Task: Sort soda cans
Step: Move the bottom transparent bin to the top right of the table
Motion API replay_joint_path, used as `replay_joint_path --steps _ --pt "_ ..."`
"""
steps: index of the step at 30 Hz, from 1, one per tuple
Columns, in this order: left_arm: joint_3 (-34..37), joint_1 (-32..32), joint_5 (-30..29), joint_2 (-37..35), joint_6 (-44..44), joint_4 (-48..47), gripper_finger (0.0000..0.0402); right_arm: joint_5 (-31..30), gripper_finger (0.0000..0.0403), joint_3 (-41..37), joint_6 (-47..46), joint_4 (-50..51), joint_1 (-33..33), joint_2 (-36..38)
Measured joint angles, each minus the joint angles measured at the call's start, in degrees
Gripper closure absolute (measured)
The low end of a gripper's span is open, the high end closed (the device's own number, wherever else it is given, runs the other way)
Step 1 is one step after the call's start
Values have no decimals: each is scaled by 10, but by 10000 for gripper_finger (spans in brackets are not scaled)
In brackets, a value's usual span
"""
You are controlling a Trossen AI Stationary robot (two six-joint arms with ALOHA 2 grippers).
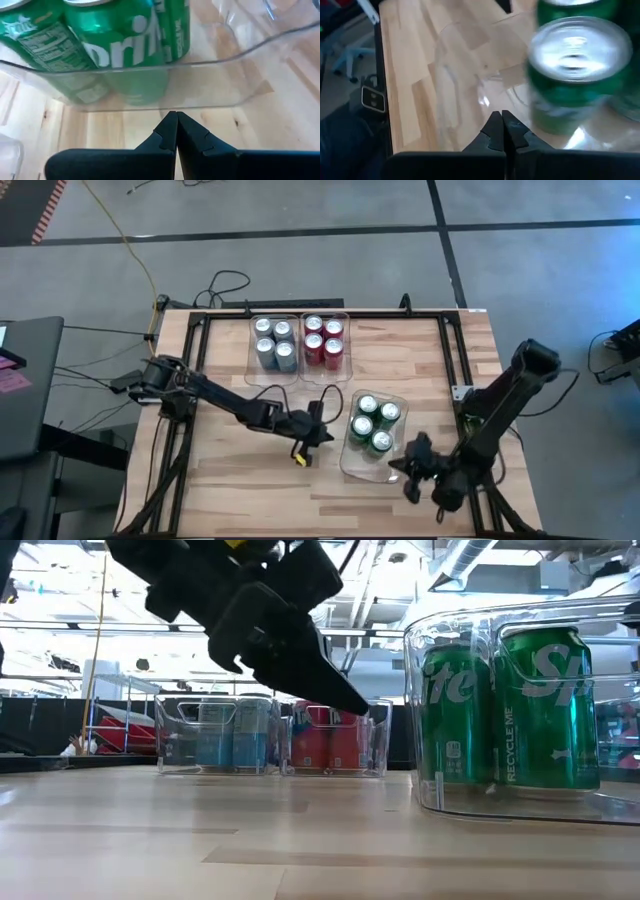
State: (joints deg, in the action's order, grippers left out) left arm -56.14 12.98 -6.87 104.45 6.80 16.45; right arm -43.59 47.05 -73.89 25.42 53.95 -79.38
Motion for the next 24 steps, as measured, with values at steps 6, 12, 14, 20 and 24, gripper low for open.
replay_joint_path --steps 6,12,14,20,24 --pt "0 34 -33 1 -4 -13 401 0 403 68 50 2 -6 -90" --pt "0 41 -52 1 0 -16 402 0 403 107 111 7 -32 -141" --pt "0 41 -55 1 -1 -16 402 0 403 110 114 15 -41 -150" --pt "0 40 -59 1 -1 -27 402 -13 403 110 59 89 -50 -156" --pt "0 40 -59 1 -1 -32 401 -36 403 110 -1 150 -41 -154"
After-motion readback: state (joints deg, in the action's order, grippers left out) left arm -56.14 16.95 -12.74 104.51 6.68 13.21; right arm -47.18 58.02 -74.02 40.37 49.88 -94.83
